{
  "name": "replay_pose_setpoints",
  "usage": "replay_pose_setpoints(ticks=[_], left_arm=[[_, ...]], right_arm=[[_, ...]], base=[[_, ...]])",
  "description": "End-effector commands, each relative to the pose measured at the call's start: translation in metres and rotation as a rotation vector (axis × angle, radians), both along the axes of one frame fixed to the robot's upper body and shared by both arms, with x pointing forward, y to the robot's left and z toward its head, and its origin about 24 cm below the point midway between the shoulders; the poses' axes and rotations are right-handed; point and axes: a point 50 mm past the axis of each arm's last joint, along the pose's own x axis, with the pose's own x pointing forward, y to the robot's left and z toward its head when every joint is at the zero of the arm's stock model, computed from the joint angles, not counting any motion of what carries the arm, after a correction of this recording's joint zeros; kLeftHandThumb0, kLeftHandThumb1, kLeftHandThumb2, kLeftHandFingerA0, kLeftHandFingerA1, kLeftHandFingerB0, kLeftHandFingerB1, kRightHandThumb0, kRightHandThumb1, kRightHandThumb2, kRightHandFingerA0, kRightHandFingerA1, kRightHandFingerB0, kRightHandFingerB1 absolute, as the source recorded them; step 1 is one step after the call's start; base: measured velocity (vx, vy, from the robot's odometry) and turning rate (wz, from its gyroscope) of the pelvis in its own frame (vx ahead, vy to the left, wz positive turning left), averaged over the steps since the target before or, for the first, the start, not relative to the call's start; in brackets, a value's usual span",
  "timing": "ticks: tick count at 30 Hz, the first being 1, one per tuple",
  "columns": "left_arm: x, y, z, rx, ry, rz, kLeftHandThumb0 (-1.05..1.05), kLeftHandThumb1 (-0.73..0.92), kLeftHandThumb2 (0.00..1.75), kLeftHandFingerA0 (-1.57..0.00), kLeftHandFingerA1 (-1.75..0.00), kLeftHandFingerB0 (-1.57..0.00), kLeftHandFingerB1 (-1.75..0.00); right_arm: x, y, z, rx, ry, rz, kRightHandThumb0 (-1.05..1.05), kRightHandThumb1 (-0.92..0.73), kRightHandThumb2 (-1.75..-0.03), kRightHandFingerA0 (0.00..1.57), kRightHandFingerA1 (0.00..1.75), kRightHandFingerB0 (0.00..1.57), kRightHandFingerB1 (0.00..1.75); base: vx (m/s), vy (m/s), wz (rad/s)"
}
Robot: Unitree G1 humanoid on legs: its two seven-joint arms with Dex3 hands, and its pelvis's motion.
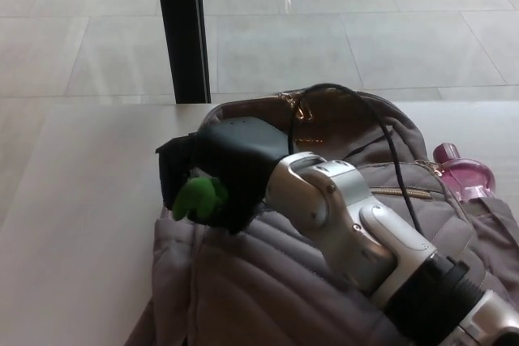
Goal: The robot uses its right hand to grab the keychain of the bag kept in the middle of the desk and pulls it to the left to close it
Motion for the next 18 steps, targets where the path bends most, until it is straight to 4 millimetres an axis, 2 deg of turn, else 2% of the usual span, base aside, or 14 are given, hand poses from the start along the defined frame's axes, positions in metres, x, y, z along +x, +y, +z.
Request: replay_pose_setpoints(ticks=[1, 2, 3, 4, 6, 7, 9, 10, 11, 14, 15, 16, 17, 18], left_arm=[[-0.001, 0.007, 0.005, 0.008, -0.014, 0.024, -1.05, 0.92, 0.96, -0.99, -1.19, -1.00, -1.15], [-0.002, 0.007, 0.005, 0.016, -0.010, 0.018, -1.05, 0.92, 0.97, -0.99, -1.20, -0.98, -1.17], [-0.002, 0.006, 0.005, 0.013, -0.016, 0.017, -1.05, 0.92, 0.96, -1.03, -1.18, -1.01, -1.15], [-0.002, 0.006, 0.005, 0.016, -0.016, 0.013, -1.05, 0.92, 0.94, -1.02, -1.18, -1.00, -1.15], [-0.002, 0.006, 0.005, 0.020, -0.009, 0.016, -1.05, 0.92, 0.98, -0.99, -1.21, -1.00, -1.16], [-0.002, 0.006, 0.005, 0.018, -0.009, 0.016, -1.05, 0.92, 0.95, -0.97, -1.19, -0.96, -1.16], [-0.002, 0.006, 0.005, 0.016, -0.012, 0.016, -1.05, 0.92, 0.97, -0.97, -1.19, -0.95, -1.17], [-0.003, 0.005, 0.003, 0.016, -0.001, 0.018, -1.05, 0.92, 1.07, -0.99, -1.21, -0.91, -1.16], [-0.003, 0.005, 0.003, 0.017, -0.004, 0.018, -1.05, 0.92, 0.97, -0.99, -1.18, -0.94, -1.17], [-0.003, 0.005, 0.004, 0.022, -0.006, 0.015, -1.05, 0.92, 0.97, -0.99, -1.17, -0.96, -1.14], [-0.002, 0.004, 0.003, 0.024, -0.004, 0.008, -1.05, 0.92, 0.99, -1.04, -1.16, -0.97, -1.13], [-0.002, 0.003, 0.003, 0.020, -0.005, 0.005, -1.05, 0.92, 0.95, -1.03, -1.13, -0.98, -1.11], [-0.003, 0.003, 0.003, 0.020, -0.003, -0.001, -1.05, 0.92, 0.96, -1.02, -1.13, -0.97, -1.11], [-0.002, 0.003, 0.002, 0.020, -0.003, -0.005, -1.05, 0.92, 0.96, -1.03, -1.12, -0.98, -1.10]], right_arm=[[-0.005, 0.018, 0.009, 0.015, -0.045, 0.056, -0.38, -0.52, -1.04, 0.93, 1.75, 0.81, 1.42], [-0.006, 0.020, 0.007, 0.011, -0.058, 0.062, -0.36, -0.49, -1.08, 0.94, 1.75, 0.83, 1.40], [-0.007, 0.023, 0.007, -0.008, -0.071, 0.061, -0.35, -0.50, -1.06, 0.97, 1.75, 0.83, 1.47], [-0.009, 0.026, 0.006, -0.020, -0.081, 0.064, -0.37, -0.55, -1.03, 0.98, 1.75, 0.83, 1.41], [-0.012, 0.035, 0.000, -0.012, -0.062, 0.065, -0.38, -0.61, -0.98, 1.01, 1.75, 0.82, 1.43], [-0.012, 0.037, -0.003, -0.004, -0.054, 0.063, -0.37, -0.56, -1.04, 1.00, 1.75, 0.83, 1.50], [-0.014, 0.045, -0.008, 0.020, -0.040, 0.077, -0.34, -0.50, -1.10, 0.99, 1.75, 0.86, 1.46], [-0.015, 0.048, -0.010, 0.004, -0.038, 0.083, -0.36, -0.54, -1.05, 0.92, 1.70, 0.80, 1.19], [-0.016, 0.053, -0.012, 0.007, -0.029, 0.085, -0.35, -0.54, -1.04, 0.87, 1.70, 0.79, 1.18], [-0.019, 0.065, -0.014, 0.024, 0.044, 0.065, -0.37, -0.56, -1.01, 0.82, 1.69, 0.76, 1.24], [-0.022, 0.070, -0.013, 0.021, 0.036, 0.071, -0.36, -0.53, -1.03, 0.84, 1.73, 0.72, 1.43], [-0.027, 0.079, -0.013, 0.037, 0.042, 0.084, -0.34, -0.56, -1.03, 0.96, 1.75, 0.77, 1.54], [-0.029, 0.083, -0.014, 0.041, 0.049, 0.085, -0.35, -0.62, -0.95, 0.89, 1.74, 0.70, 1.46], [-0.031, 0.086, -0.014, 0.040, 0.042, 0.090, -0.35, -0.59, -1.01, 0.87, 1.69, 0.73, 1.42]], base=[[0.00, 0.000, 0.00], [0.00, 0.000, 0.00], [0.00, 0.000, 0.00], [0.00, 0.000, 0.00], [0.00, 0.000, 0.00], [0.00, 0.000, 0.00], [0.00, 0.000, 0.00], [0.00, 0.000, 0.00], [0.00, 0.000, 0.00], [0.00, 0.000, 0.00], [0.00, 0.000, 0.00], [0.00, 0.000, 0.00], [0.00, 0.000, 0.00], [0.00, 0.000, 0.00]])
